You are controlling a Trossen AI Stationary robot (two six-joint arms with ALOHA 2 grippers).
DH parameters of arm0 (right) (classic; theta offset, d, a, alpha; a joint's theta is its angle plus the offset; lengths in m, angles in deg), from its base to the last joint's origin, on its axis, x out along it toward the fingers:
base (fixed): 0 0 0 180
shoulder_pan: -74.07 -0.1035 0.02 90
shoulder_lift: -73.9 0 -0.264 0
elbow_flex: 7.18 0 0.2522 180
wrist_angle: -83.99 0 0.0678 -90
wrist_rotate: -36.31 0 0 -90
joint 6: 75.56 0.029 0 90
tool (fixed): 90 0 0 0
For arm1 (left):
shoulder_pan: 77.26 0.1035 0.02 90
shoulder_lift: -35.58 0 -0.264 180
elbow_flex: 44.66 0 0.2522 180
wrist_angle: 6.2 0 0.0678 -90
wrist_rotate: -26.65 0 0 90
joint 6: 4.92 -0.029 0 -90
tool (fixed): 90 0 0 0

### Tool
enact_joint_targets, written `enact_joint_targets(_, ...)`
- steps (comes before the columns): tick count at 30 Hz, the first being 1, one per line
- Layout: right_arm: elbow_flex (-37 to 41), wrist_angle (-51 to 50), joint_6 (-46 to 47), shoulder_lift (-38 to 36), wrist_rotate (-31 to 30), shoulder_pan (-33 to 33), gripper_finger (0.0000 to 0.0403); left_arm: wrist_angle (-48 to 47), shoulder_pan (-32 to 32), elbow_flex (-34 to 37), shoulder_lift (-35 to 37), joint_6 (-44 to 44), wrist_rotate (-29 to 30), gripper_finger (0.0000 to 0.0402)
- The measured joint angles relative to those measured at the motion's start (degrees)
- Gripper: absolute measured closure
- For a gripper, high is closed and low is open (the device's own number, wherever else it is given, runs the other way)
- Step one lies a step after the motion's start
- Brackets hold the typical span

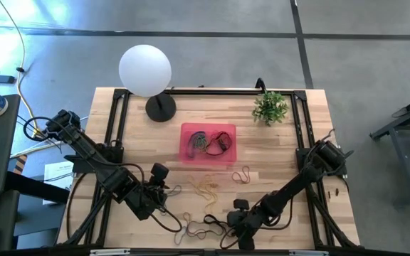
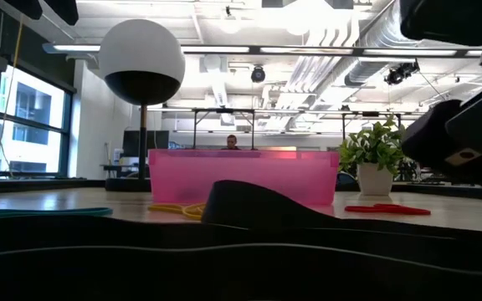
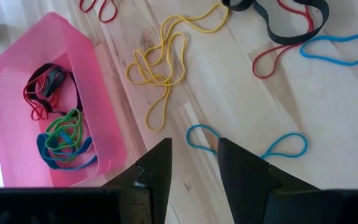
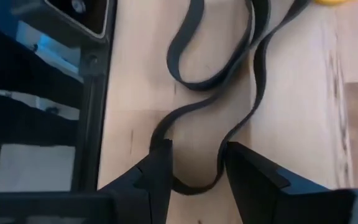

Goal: Pick and place rubber bands into bin
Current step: Put the black rubber band into the red bin

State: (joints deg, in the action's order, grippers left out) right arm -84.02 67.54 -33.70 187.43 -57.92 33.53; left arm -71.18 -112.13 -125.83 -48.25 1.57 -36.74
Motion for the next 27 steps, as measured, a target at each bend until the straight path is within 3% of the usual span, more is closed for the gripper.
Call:
enact_joint_targets(8, -0.10, 0.00, 3.02, 1.23, -2.99, -0.04, 0.0282, -0.01, -0.02, 0.00, 0.00, 0.67, -0.26, 0.0284)
enact_joint_targets(16, -0.03, -2.36, 3.44, 1.34, -4.26, 0.03, 0.0395, 0.00, -0.02, 0.00, 0.00, 0.67, -0.39, 0.0284)
enact_joint_targets(27, 0.31, -5.13, 9.23, -1.09, -8.40, 0.10, 0.0397, 0.05, -0.02, 0.00, 0.00, 0.78, 0.20, 0.0284)
